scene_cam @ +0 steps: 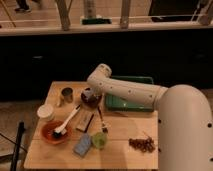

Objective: Wipe purple bowl with towel

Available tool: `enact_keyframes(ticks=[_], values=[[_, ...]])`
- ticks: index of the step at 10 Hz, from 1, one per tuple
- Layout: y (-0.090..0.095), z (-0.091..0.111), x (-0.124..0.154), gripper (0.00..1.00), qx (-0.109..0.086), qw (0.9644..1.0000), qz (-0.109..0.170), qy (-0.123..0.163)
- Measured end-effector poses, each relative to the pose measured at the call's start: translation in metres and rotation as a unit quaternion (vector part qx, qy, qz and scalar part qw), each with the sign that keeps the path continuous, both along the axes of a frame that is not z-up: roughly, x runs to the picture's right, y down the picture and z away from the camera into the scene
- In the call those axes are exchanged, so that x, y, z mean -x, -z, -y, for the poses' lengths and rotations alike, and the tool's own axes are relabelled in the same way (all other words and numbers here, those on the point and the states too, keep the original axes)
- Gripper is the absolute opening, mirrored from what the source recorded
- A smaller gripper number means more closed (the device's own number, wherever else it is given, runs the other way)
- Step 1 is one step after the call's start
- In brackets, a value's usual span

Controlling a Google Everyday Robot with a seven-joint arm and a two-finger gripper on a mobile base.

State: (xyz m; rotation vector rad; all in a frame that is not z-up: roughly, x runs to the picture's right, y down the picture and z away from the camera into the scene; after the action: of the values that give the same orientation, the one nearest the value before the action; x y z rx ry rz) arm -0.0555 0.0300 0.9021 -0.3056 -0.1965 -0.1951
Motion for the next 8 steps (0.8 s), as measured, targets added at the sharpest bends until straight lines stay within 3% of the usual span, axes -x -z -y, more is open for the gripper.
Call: enact_keyframes(ticks=[4, 8], values=[[0.005, -0.002, 0.005, 0.00, 0.009, 0.9996, 0.026, 0.003], [0.012, -0.005, 0.006, 0.00, 0.031, 0.9977, 0.061, 0.000]])
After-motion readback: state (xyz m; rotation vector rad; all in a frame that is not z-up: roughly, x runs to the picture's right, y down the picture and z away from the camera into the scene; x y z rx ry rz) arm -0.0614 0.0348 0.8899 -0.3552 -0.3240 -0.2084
